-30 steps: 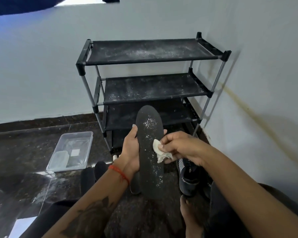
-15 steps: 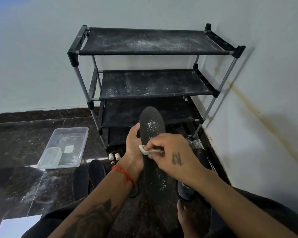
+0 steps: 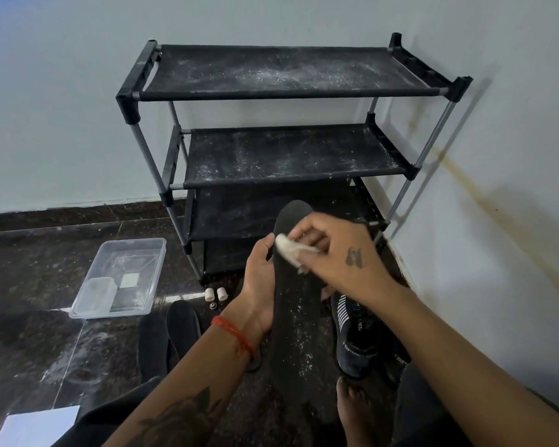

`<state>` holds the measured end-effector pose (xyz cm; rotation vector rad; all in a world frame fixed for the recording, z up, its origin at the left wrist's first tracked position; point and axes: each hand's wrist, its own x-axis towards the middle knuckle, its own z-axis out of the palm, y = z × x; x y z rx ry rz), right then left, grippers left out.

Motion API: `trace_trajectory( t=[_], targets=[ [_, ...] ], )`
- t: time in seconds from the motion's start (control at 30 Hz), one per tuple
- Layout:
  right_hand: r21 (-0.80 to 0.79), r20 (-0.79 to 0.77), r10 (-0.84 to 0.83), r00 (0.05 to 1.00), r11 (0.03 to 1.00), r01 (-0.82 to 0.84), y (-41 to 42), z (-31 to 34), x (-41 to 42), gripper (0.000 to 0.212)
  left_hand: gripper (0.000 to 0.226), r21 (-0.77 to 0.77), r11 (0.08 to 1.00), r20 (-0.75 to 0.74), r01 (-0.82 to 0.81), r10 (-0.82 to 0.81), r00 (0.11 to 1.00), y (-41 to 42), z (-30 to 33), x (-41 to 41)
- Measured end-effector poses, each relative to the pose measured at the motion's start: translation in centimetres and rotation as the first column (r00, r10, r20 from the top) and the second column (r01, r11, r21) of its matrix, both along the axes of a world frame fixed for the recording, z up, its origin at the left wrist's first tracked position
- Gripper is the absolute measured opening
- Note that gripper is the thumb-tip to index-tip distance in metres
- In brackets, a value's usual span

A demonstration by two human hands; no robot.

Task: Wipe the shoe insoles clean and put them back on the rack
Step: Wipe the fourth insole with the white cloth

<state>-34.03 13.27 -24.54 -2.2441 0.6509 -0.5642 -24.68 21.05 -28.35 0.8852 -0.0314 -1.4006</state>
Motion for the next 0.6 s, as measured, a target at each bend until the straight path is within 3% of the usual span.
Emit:
trace_trajectory(
  t=[0.07, 0.13, 0.27, 0.4, 0.5, 0.6],
  targets=[
    [-0.054, 0.012, 0.093, 0.996, 0.994, -0.093, 1.3, -0.7, 0.6, 0.014, 0.059, 0.025, 0.997, 0.014, -0.070, 0.070, 0.997, -0.1, 0.0, 0.2],
    [-0.141, -0.020, 0.083, 0.996, 0.986, -0.085, 0.9, -1.5, 1.0, 0.015, 0.069, 0.017, 0.999, -0.034, -0.033, 0.034, 0.999, -0.1, -0.1, 0.3],
    [-0.277, -0.154, -0.160, 0.975, 0.954, 0.113, -2.3, -2.0, 0.8, 0.016, 0.076, 0.044, 0.995, -0.043, 0.086, -0.084, 0.996, 0.1, 0.2, 0.2],
    [-0.224, -0.012, -0.300, 0.954, 0.931, 0.290, -4.0, -1.2, 0.3, 0.016, 0.075, 0.027, 0.997, -0.085, 0.070, -0.068, 0.994, 0.2, 0.4, 0.5],
    [-0.127, 0.068, -0.134, 0.989, 0.982, 0.141, -1.5, -0.4, 1.1, 0.016, 0.064, 0.007, 0.999, -0.045, 0.050, -0.049, 0.998, 0.4, 0.5, 0.7],
    [-0.208, 0.047, 0.000, 0.999, 0.978, 0.010, 0.7, -1.5, 2.2, 0.014, 0.057, -0.025, 1.000, 0.033, -0.009, 0.010, 0.999, 0.3, 0.3, 0.7]
  ],
)
